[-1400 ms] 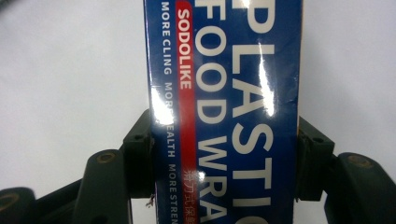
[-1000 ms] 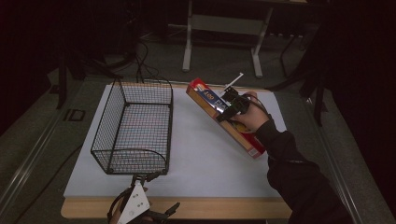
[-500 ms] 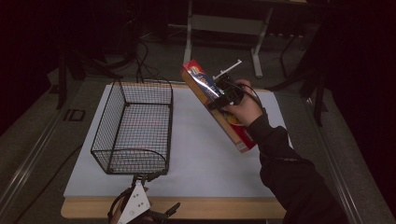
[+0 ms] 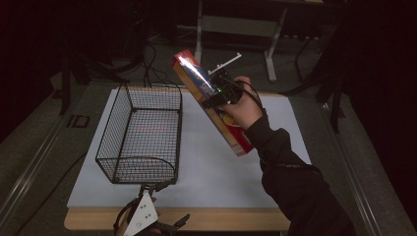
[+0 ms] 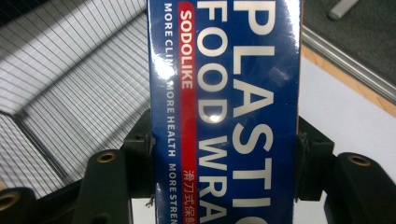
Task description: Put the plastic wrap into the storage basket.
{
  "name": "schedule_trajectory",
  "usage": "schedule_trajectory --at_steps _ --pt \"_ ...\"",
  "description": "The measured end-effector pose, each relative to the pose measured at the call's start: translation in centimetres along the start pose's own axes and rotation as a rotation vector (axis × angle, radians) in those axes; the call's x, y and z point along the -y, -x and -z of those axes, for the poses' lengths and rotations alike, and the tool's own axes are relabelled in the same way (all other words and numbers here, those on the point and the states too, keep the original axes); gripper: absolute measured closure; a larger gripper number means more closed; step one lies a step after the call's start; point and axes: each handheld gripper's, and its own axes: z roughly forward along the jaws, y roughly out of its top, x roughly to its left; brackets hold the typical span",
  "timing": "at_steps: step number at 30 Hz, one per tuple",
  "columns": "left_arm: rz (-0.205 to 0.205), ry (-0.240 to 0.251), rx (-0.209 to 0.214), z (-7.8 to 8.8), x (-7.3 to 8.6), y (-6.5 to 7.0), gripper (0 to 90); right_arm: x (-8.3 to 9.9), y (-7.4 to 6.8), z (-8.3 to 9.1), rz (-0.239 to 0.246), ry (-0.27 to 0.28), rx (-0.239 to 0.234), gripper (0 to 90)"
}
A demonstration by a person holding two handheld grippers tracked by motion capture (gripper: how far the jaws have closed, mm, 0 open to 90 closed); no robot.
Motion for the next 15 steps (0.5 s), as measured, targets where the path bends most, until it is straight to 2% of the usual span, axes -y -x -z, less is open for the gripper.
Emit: schedule_trajectory --at_steps 4,15 --pt "-0.005 -0.001 0.000 0.0 0.0 0.0 1.8 -1.0 -1.1 0.3 -0.011 0.038 -0.013 39.6" --pt "-0.010 0.000 0.005 0.0 0.0 0.1 1.8 -3.1 -4.4 -0.1 0.006 0.084 -0.021 39.6"
